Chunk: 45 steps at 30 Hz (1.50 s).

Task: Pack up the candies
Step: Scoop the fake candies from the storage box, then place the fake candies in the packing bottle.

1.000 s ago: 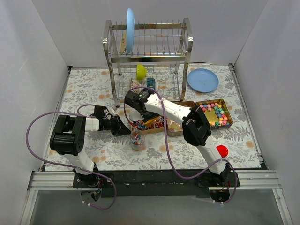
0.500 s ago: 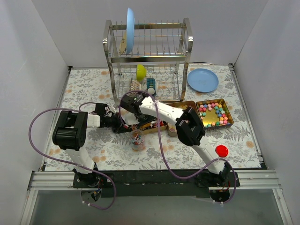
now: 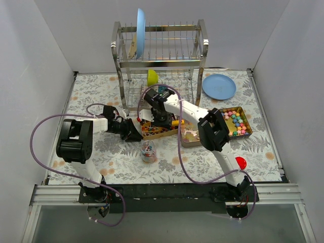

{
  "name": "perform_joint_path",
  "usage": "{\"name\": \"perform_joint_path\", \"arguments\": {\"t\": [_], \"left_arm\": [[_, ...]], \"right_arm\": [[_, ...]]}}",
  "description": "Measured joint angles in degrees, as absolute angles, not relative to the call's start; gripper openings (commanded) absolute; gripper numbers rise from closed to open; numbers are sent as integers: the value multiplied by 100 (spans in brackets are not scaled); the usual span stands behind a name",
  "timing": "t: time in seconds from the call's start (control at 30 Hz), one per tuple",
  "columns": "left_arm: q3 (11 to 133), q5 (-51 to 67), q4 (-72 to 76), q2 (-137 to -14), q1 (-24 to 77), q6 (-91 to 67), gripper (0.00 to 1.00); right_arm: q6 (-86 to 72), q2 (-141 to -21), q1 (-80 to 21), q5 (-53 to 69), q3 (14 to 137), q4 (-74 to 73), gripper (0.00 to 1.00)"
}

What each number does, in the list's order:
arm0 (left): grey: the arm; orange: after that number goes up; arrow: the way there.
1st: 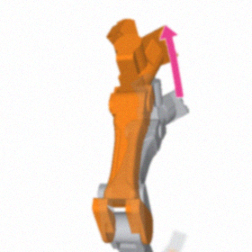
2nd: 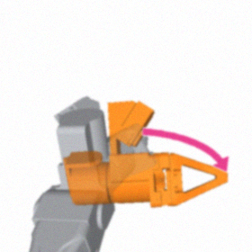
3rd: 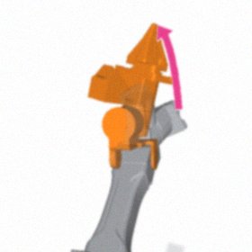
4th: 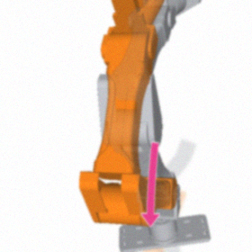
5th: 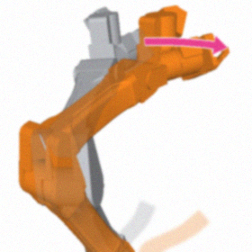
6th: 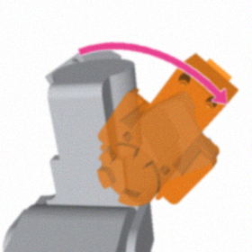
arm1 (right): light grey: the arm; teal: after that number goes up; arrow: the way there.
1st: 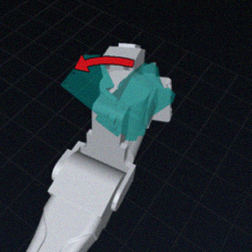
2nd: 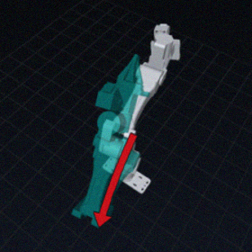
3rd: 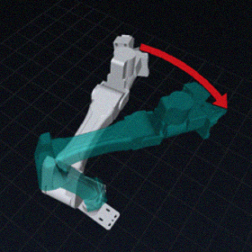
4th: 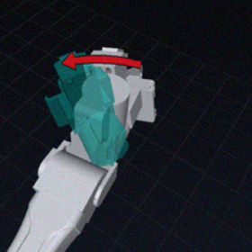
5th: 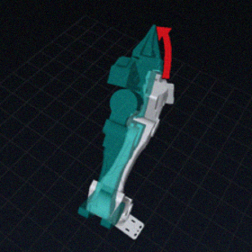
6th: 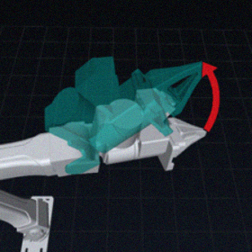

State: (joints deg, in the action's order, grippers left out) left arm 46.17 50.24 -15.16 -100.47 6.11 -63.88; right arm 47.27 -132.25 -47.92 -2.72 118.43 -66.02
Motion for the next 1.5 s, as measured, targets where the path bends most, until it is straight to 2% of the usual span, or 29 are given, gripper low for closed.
{"name": "perform_joint_path", "arguments": {"t": [0.17,0.53,1.03,1.13,1.33,1.5], "left_arm": [[4840,5063,-2338,-9797,537,-5863,31],[5037,5295,-3612,-9341,-78,-4823,43],[5249,5708,-3981,-8560,-1107,-4477,54],[5251,5758,-3970,-8538,-1192,-4447,57],[5256,5782,-3887,-8370,-1264,-4333,72],[5256,5631,-3839,-8226,-1264,-4248,73]], "right_arm": [[4709,-12667,-4786,137,10932,-5961,1],[4473,-12164,-4657,1007,10265,-5400,1],[4589,-10704,-4108,1402,8379,-4394,1],[4718,-10532,-4049,1404,8315,-4368,1],[5249,-10014,-4012,1380,8370,-4569,1],[5603,-9638,-4053,1372,8619,-5039,1]]}}
